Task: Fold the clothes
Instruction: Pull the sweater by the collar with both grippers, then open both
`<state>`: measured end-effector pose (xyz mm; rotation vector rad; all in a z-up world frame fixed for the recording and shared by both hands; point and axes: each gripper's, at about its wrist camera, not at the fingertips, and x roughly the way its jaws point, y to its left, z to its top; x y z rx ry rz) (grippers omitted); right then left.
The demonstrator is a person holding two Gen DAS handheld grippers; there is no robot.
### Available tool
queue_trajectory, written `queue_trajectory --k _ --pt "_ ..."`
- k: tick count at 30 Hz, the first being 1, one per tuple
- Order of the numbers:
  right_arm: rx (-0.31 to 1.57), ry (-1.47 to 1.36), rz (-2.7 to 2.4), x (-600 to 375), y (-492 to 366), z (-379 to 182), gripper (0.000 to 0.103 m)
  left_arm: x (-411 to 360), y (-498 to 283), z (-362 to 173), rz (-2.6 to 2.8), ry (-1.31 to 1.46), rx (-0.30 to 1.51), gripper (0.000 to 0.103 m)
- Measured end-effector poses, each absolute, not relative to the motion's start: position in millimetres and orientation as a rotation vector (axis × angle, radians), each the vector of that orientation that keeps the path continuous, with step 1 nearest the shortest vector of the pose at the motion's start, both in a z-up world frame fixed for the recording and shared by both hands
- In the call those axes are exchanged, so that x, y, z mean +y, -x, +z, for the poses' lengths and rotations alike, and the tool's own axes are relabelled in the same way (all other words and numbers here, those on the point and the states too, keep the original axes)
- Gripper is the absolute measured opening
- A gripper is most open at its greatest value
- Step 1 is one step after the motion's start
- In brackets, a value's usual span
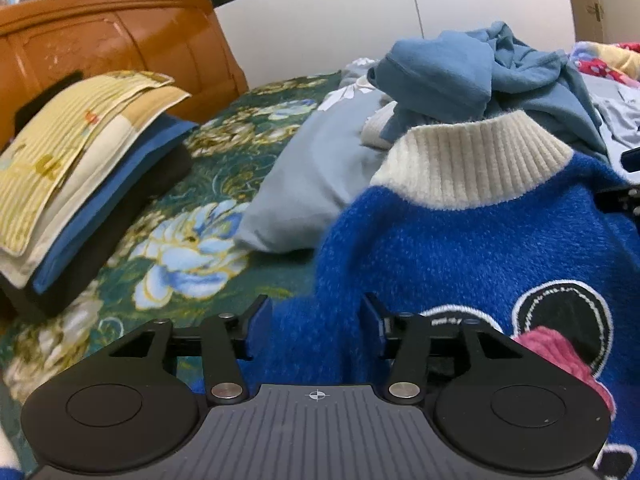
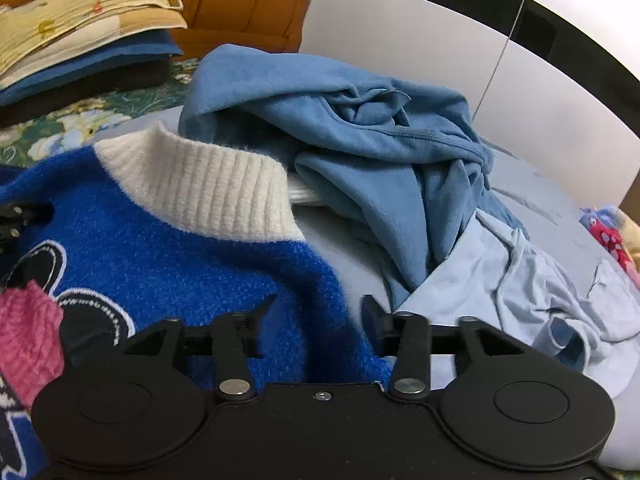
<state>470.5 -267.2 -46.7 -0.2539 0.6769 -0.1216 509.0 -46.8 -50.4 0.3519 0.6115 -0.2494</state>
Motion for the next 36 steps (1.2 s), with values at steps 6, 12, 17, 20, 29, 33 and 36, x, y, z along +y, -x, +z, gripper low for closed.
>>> queue_trajectory --k 6,12,17,20,29,33,36 --pt "0.666 0.264 -0.130 -260 -451 -35 0.097 -34 -489 -39 -0.258 -0.320 0.618 0.090" --pt "0.662 0.255 -0.155 -260 -429 -20 0.101 -25 -464 -26 -0.274 -0.328 0.610 0.102" --pt "0.670 0.184 -0.190 -264 -410 -4 0.102 -13 -443 -17 -0.280 -0.300 0.628 0.103" --pt "0.672 0.140 -0.198 -264 -394 5 0.102 -3 -429 -11 -0.277 -0.262 0.631 0.103" --pt "0.637 0.066 -0.182 -259 -334 36 0.102 33 -373 11 -0.275 -0.125 0.612 0.103" --pt "0.621 0.020 -0.174 -257 -304 45 0.102 46 -344 15 -0.277 -0.057 0.616 0.103" --pt "0.603 -0.009 -0.158 -253 -279 46 0.102 55 -321 16 -0.293 -0.018 0.607 0.103"
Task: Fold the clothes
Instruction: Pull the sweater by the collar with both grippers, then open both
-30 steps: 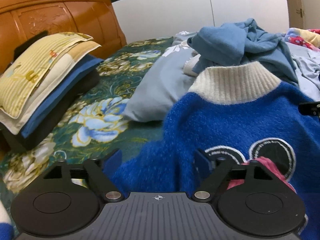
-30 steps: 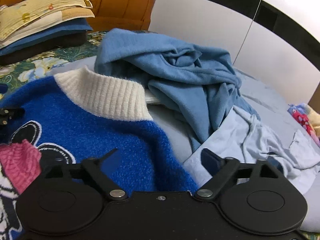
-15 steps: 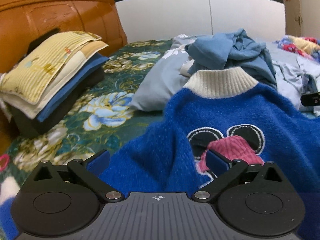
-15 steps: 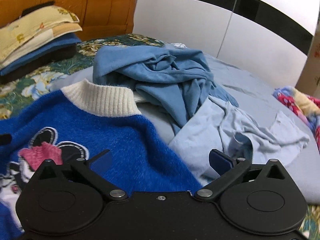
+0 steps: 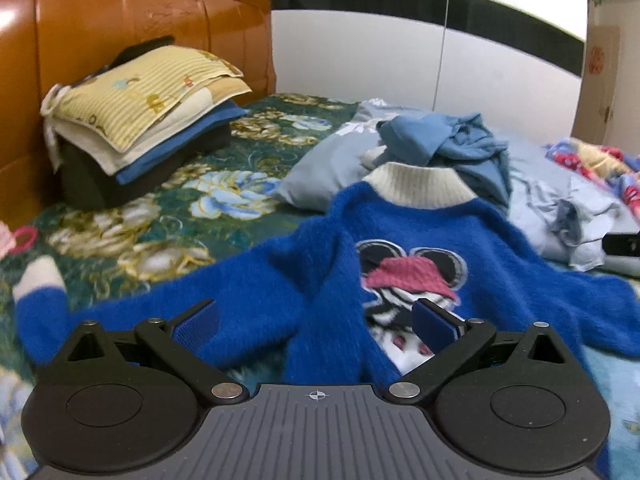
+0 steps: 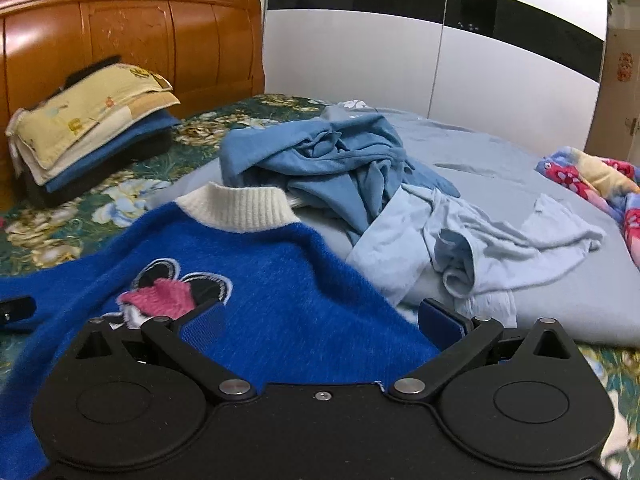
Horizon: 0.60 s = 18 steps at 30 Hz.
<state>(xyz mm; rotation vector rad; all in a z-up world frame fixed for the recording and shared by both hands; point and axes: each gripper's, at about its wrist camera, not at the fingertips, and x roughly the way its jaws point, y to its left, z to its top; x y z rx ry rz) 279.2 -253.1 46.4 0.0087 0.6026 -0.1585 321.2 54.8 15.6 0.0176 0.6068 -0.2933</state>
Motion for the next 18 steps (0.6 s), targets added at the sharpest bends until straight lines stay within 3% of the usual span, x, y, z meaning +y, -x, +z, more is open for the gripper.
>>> queue_trajectory --k 18 --pt "0.660 -0.019 0.052 -215 -117 0 0.102 70 -180 -12 -0.413 -0.060 0.569 0.103"
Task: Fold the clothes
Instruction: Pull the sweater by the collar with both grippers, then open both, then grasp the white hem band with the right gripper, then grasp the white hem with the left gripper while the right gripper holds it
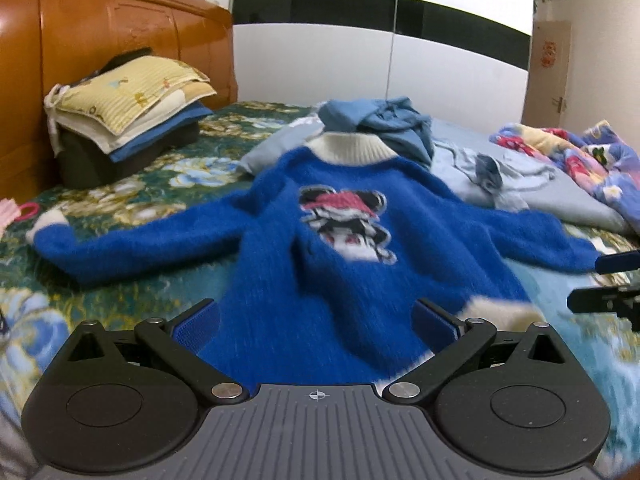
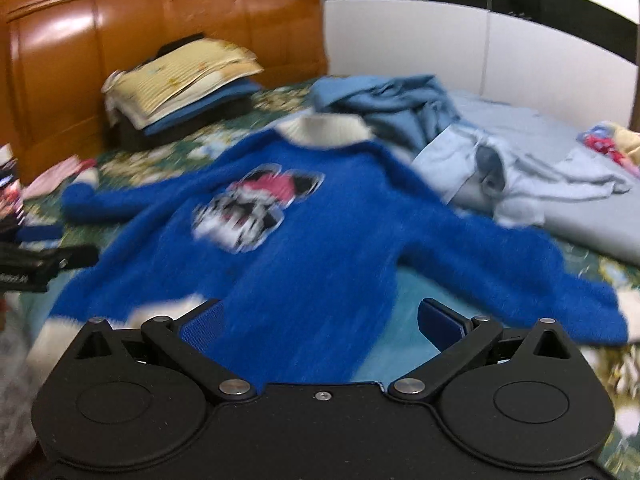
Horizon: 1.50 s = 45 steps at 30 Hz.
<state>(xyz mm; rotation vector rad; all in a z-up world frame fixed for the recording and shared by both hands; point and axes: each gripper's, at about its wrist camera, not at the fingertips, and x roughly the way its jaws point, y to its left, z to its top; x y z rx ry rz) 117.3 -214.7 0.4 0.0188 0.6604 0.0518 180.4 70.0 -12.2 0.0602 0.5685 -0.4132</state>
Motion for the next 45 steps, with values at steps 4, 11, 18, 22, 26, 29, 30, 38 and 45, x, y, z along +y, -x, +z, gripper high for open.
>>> queue_trajectory --k 4,11,18,22,26,29,30,38,45 --pt "0.688 -0.005 0.110 -203 -89 -11 0.101 72 -165 -26 -0.429 -0.051 0.598 0.103" --pt "0.752 0.092 0.235 -172 -62 -27 0.097 70 -151 -41 -0.456 -0.086 0.641 0.103" --pt "0.774 0.188 0.315 -146 -49 -36 0.086 74 -147 -48 -0.449 -0.075 0.665 0.103" --pt "0.810 0.220 0.311 -142 -49 -44 0.064 78 -144 -48 -0.448 -0.061 0.666 0.103" --pt "0.853 0.205 0.310 -143 -49 -49 0.060 80 -140 -47 -0.447 -0.067 0.662 0.103" --pt "0.849 0.255 0.287 -138 -46 -52 0.058 82 -135 -47 -0.456 -0.084 0.659 0.103" --pt "0.844 0.277 0.279 -136 -45 -53 0.056 83 -133 -47 -0.456 -0.088 0.656 0.103" --pt "0.777 0.313 0.154 -143 -44 -51 0.012 102 -115 -52 -0.461 -0.157 0.638 0.103" --pt "0.727 0.238 0.042 -167 -41 -46 0.003 99 -105 -63 -0.465 -0.277 0.601 0.097"
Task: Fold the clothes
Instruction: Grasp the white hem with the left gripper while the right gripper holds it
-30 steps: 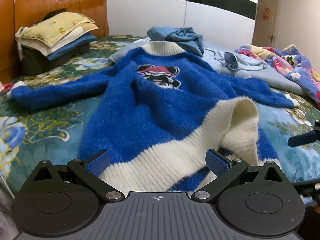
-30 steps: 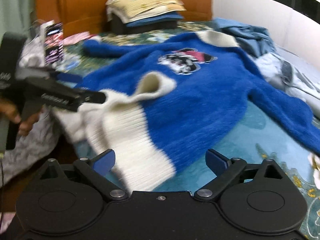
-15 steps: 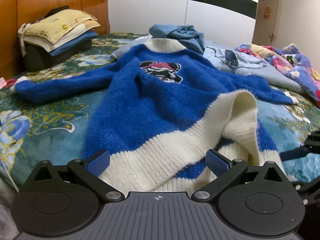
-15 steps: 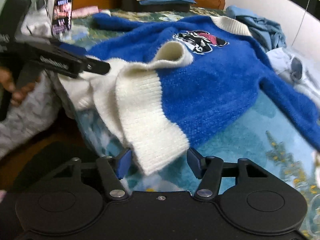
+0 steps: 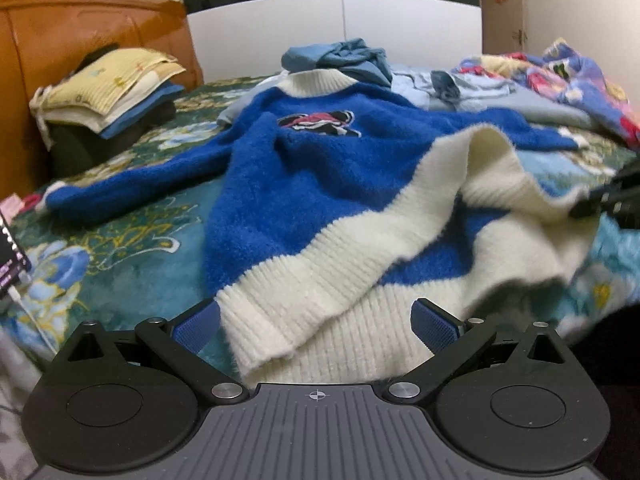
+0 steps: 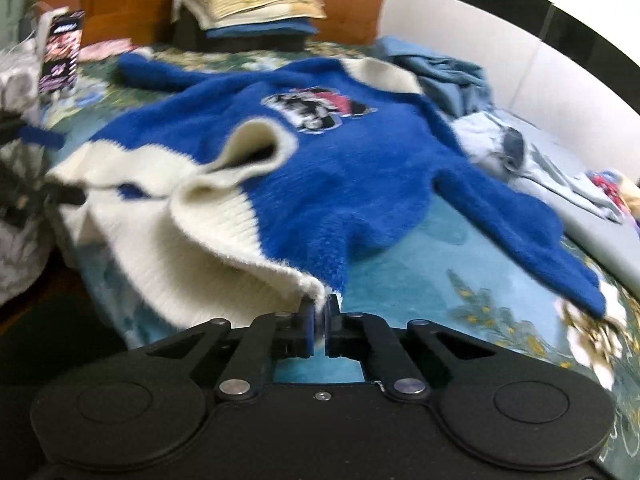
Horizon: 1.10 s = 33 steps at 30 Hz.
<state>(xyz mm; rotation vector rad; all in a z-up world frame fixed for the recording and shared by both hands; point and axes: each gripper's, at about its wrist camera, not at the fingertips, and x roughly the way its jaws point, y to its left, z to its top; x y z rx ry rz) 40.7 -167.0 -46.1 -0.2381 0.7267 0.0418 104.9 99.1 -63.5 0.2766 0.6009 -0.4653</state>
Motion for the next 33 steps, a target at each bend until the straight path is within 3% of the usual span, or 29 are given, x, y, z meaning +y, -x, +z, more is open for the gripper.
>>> queue_trajectory --k 5,25,31,33 --pt "0.735 0.208 0.011 -178 -41 -46 0.003 100 -117 -71 -0.381 -0.279 0.618 0.082" --pt "0.757 0.160 0.016 -185 -45 -48 0.006 104 -106 -71 -0.217 -0.446 0.552 0.081" --pt "0.746 0.143 0.007 -182 -43 -49 0.006 96 -125 -65 -0.128 -0.339 0.496 0.063" --pt "0.745 0.140 0.009 -179 -44 -50 0.006 88 -133 -69 -0.133 -0.344 0.509 0.036"
